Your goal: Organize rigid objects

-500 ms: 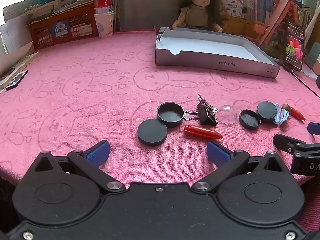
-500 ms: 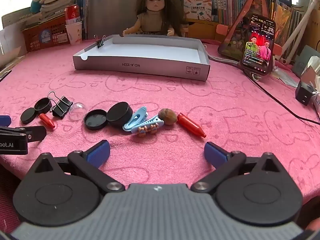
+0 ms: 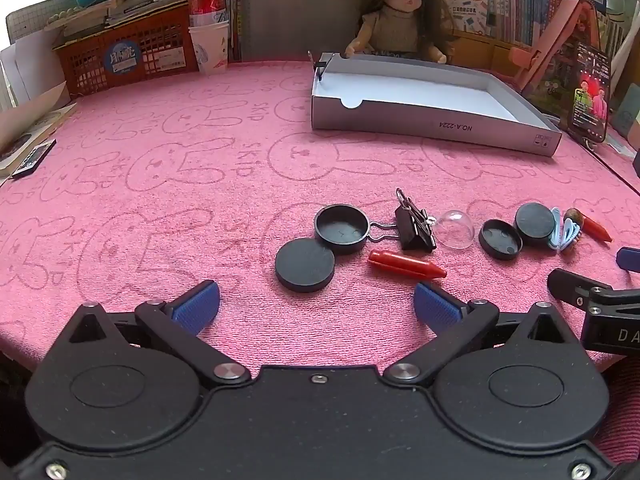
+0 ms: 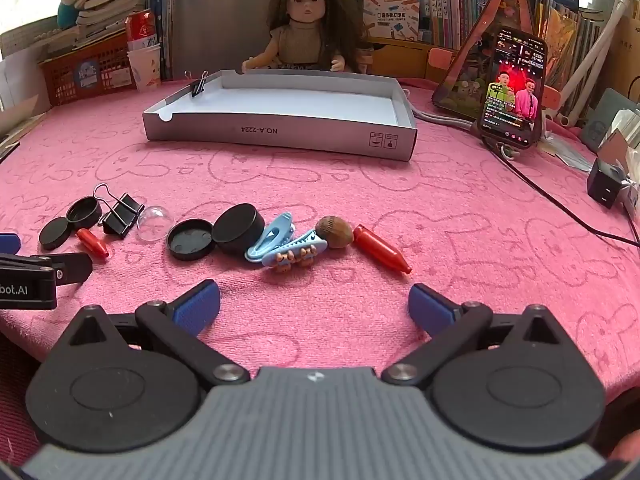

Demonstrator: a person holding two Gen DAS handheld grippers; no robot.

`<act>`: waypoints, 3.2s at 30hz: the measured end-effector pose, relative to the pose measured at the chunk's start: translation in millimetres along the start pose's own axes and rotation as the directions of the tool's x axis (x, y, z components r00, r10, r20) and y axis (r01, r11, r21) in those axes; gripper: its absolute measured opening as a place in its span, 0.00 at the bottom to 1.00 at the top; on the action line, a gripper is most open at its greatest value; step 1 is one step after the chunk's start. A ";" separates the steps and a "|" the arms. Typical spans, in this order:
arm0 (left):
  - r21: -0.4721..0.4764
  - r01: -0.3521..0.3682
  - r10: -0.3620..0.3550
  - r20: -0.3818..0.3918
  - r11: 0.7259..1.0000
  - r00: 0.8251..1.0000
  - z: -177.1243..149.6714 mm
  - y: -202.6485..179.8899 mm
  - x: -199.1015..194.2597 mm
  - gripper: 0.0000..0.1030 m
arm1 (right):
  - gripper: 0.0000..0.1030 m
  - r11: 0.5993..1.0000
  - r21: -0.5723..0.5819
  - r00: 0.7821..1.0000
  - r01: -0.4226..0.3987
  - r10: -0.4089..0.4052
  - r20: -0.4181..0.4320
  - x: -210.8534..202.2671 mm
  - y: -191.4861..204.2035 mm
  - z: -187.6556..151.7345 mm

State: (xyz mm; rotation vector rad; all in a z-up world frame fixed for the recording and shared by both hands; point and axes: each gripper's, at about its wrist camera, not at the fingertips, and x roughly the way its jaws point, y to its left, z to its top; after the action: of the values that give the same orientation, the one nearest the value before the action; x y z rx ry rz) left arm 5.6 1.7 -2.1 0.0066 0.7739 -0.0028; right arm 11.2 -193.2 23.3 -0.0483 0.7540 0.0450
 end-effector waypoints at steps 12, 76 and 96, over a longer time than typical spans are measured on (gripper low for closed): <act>-0.001 -0.001 0.001 0.000 1.000 1.000 0.9 -0.7 -1.2 1.00 | 1.00 1.000 -0.001 1.000 -0.001 0.001 0.002 0.3 0.3 -0.7; 0.051 0.055 -0.059 0.089 0.997 0.994 -6.7 6.9 -23.2 0.43 | 0.68 0.985 -0.144 0.976 -0.096 0.122 0.180 -5.7 4.6 -7.6; 0.095 0.054 -0.064 0.112 0.994 0.992 -5.2 5.1 -18.4 0.41 | 0.58 0.966 -0.204 0.970 -0.156 0.189 0.156 9.0 -5.1 0.6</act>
State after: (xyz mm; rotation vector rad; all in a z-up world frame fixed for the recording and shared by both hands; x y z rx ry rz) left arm -11.2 6.8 7.1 0.0704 0.6579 -0.0944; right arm 18.4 -198.1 17.7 -0.1592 0.5750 0.2851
